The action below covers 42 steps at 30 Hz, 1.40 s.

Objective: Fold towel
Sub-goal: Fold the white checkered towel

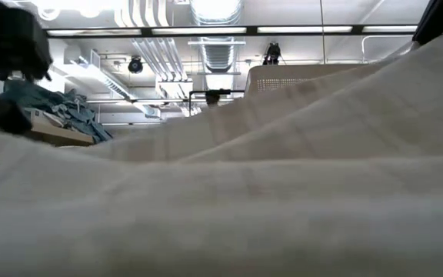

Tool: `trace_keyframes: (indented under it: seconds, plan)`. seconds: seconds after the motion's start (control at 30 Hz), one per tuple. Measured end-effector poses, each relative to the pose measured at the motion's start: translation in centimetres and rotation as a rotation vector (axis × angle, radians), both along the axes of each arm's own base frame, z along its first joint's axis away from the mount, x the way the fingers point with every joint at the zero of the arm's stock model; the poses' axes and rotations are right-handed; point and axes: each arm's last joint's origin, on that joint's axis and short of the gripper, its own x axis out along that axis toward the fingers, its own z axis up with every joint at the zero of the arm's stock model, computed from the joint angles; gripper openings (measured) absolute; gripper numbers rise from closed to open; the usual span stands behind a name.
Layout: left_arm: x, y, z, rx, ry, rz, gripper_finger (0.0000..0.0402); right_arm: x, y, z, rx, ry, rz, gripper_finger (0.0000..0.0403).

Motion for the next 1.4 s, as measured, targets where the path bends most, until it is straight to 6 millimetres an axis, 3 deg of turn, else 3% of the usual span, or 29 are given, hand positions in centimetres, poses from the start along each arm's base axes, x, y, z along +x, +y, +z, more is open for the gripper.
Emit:
trace_keyframes:
  seconds: [0.23, 0.4, 0.5, 0.7, 1.07, 1.4]
  plan:
    - [0.2, 0.1, 4.2, 0.116, 0.010, 0.019, 0.0002, -1.3, -0.4, 1.5, -0.034, 0.031, -0.060, 0.0000]
    - [0.5, 0.9, 7.9, 0.303, -0.099, 0.068, 0.0001, -1.7, -0.8, 1.9, -0.052, 0.049, -0.088, 0.0000]
    - [0.9, 1.9, 8.7, 0.380, -0.076, 0.111, 0.0001, -1.9, -1.1, 1.9, -0.081, 0.070, -0.099, 0.0000]
    - [1.2, 3.8, 7.1, 0.410, 0.016, 0.130, 0.0001, -2.2, -1.8, 1.7, -0.141, 0.079, -0.140, 0.0000]
    - [1.7, 5.8, 3.3, 0.381, -0.057, 0.245, 0.0017, -1.8, -2.7, 0.1, -0.143, 0.060, -0.258, 0.0003]
    - [1.5, 6.4, 2.8, 0.393, -0.050, 0.290, 0.0087, -1.8, -4.2, -1.4, -0.241, 0.048, -0.299, 0.0083]
